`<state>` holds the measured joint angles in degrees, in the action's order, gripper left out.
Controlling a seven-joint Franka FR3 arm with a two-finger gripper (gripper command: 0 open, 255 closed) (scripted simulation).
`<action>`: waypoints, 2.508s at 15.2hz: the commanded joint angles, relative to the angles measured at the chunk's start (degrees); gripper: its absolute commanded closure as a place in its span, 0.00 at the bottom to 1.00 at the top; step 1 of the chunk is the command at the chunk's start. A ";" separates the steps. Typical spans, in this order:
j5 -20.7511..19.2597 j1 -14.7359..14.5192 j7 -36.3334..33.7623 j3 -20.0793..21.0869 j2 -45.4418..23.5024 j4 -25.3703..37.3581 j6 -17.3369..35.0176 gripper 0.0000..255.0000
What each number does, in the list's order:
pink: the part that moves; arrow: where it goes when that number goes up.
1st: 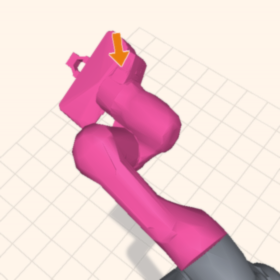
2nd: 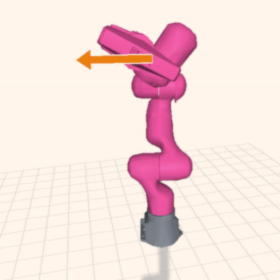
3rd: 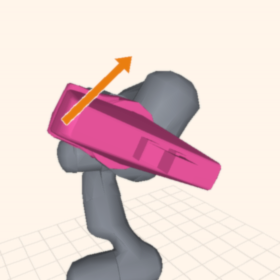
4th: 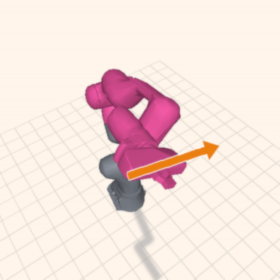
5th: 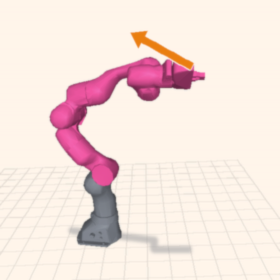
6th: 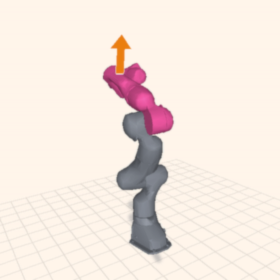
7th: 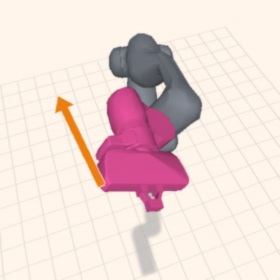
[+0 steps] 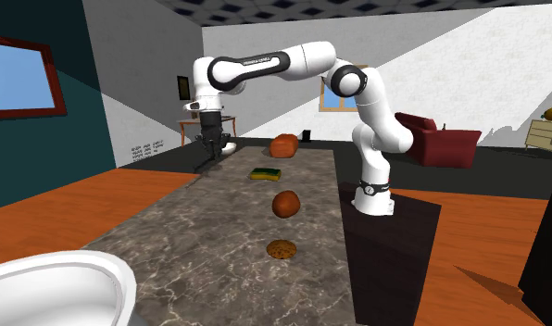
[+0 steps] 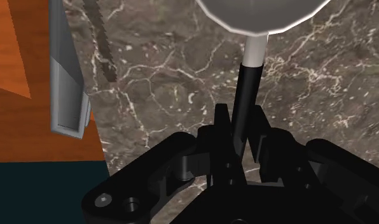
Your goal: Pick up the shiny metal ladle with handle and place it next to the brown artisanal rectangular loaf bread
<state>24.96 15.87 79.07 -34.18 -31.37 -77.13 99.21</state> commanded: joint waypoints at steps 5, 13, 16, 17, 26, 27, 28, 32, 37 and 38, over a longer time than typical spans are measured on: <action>-0.37 0.76 -1.01 -0.19 0.27 4.41 -4.42 1.00; -1.45 0.81 -1.27 -0.90 2.63 5.65 -7.77 1.00; -4.92 -2.23 0.25 -2.84 10.26 -5.41 -3.92 1.00; -6.14 -3.03 0.56 -3.39 12.68 -8.61 -2.85 1.00; -18.91 -5.85 0.48 -6.40 33.57 -31.12 3.24 1.00; -20.42 -5.66 0.29 -6.51 35.83 -33.09 3.51 1.00; -21.92 -5.31 0.12 -6.51 38.05 -34.97 3.70 1.00; -27.57 -3.00 -0.29 -6.27 46.55 -41.67 3.65 1.00; -33.68 1.35 0.31 -5.86 56.15 -48.34 2.08 1.00; -34.78 2.35 0.60 -5.81 57.92 -49.46 1.60 1.00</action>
<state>-8.73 17.35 79.34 -39.96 24.94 -125.78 101.41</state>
